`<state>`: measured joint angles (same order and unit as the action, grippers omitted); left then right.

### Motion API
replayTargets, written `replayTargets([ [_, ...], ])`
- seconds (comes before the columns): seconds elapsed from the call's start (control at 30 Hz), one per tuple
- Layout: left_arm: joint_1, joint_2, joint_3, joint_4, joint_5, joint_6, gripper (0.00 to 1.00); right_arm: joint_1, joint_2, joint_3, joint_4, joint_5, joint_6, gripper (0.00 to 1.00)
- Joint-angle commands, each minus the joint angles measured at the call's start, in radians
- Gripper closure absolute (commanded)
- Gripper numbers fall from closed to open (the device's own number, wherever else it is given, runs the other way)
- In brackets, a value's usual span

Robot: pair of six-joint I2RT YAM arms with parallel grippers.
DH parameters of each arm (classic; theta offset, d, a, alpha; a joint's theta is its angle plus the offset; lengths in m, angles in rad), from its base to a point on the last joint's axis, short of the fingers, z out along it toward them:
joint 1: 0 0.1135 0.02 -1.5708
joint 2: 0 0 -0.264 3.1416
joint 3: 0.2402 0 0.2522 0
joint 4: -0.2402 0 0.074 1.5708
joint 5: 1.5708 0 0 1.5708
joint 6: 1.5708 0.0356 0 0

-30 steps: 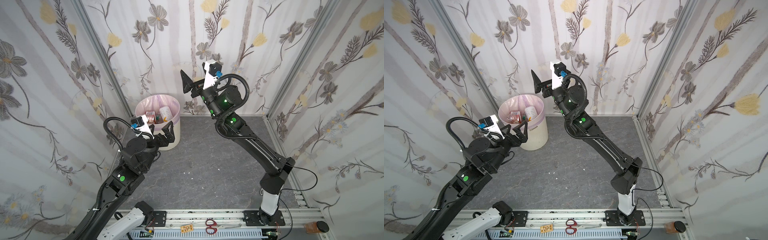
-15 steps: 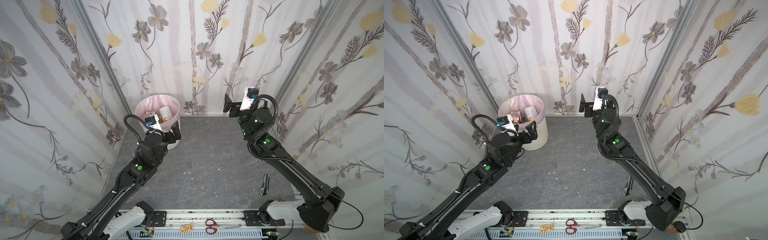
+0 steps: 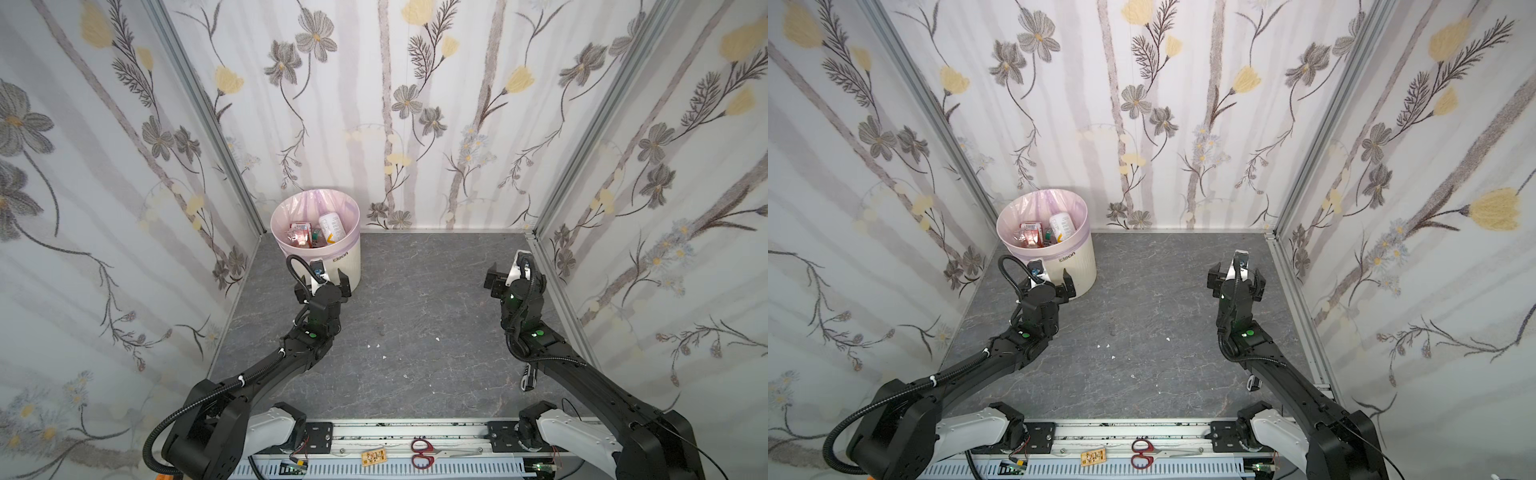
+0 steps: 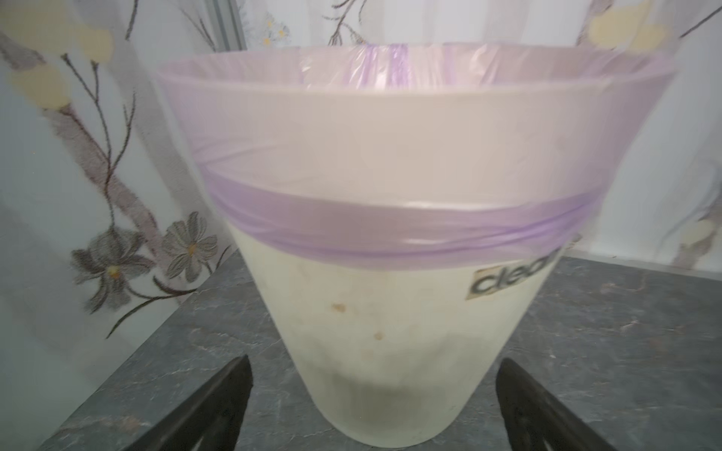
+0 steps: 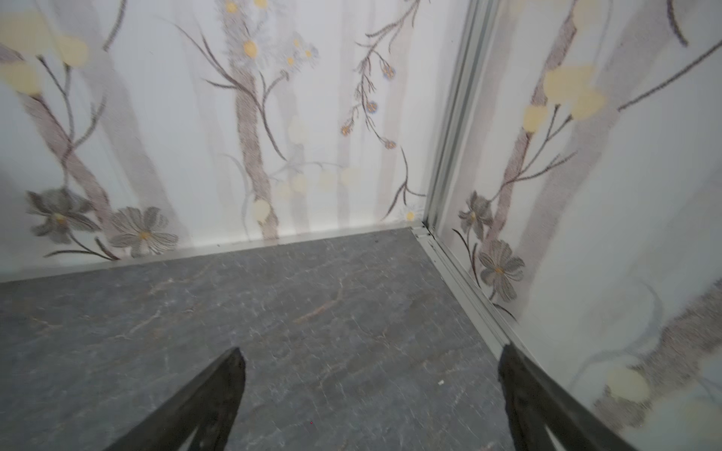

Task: Throw the plastic bottles in the bin
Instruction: Reset both arms

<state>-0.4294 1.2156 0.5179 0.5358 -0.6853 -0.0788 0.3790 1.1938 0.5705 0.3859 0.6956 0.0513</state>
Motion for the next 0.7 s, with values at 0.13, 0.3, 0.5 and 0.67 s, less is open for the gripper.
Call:
replayTargets([
  [0.13,0.136,0.183,-0.087,0.326,-0.001,0.052,0.00,-0.024,-0.052,-0.226,0.303,0.119,0.003,0.00],
  [0.3,0.162,0.283,-0.084,0.394,0.004,0.069,0.00,-0.047,0.005,-0.334,0.507,0.140,-0.030,0.00],
  [0.5,0.210,0.322,-0.190,0.645,0.108,0.118,0.00,-0.053,0.172,-0.306,0.622,0.195,-0.079,0.00],
  [0.67,0.233,0.335,-0.208,0.682,0.188,0.112,0.00,-0.059,0.242,-0.310,0.785,0.188,-0.151,0.00],
])
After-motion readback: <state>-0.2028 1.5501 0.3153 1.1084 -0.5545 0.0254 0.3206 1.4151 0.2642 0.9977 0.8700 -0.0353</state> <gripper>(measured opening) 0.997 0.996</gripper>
